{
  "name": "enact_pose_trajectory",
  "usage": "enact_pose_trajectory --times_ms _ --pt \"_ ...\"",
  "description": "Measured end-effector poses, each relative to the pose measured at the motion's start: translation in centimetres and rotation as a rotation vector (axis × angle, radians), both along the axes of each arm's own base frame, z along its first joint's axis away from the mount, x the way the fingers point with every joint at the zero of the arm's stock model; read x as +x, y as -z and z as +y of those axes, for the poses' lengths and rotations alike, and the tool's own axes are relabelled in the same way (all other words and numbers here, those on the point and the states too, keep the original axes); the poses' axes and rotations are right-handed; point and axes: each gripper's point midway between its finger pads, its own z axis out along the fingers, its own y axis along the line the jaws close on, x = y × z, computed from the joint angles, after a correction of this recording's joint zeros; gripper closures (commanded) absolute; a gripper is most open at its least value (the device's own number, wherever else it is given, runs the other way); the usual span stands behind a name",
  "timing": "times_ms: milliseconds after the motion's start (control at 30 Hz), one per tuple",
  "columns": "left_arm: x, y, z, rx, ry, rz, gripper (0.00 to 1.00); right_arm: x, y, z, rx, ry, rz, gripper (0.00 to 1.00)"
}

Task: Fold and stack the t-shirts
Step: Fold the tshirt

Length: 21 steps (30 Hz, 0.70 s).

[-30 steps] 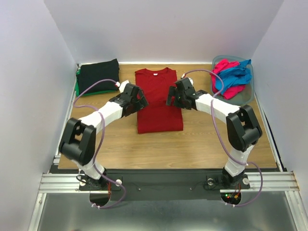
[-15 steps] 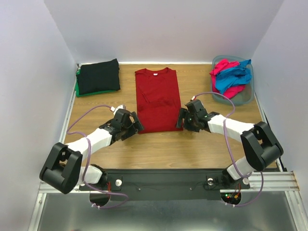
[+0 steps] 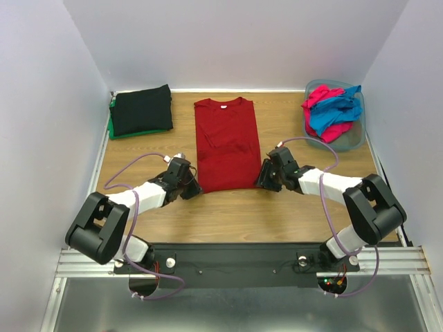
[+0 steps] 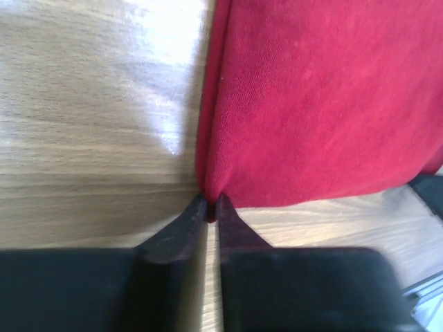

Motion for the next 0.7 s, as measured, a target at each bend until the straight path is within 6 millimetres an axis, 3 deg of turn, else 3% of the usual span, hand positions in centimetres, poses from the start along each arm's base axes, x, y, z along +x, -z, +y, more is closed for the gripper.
enact_pose_trajectory --times_ms 167,300,467,600,700 --pt "-0.1 0.1 -0.2 -0.018 0.005 -0.006 1.00 0.1 0.6 0.2 0.008 0.008 0.010 0.89" --pt "-0.7 0.0 -0.6 -0.031 0.026 -0.016 1.00 -0.5 0.7 0.2 0.037 0.001 -0.002 0.99" --pt "-4.9 -1.2 -2.0 -0.065 0.120 -0.039 1.00 -5.1 -0.2 -1.7 0.073 -0.030 -0.017 1.00" --pt "-9.2 -4.2 -4.1 -0.154 0.220 -0.081 1.00 -9.2 -1.4 -2.8 0.126 -0.075 -0.017 1.00" --pt "-11.2 -6.3 -5.0 -0.227 0.267 -0.103 1.00 -11.7 -3.0 -3.2 0.190 -0.109 -0.032 1.00"
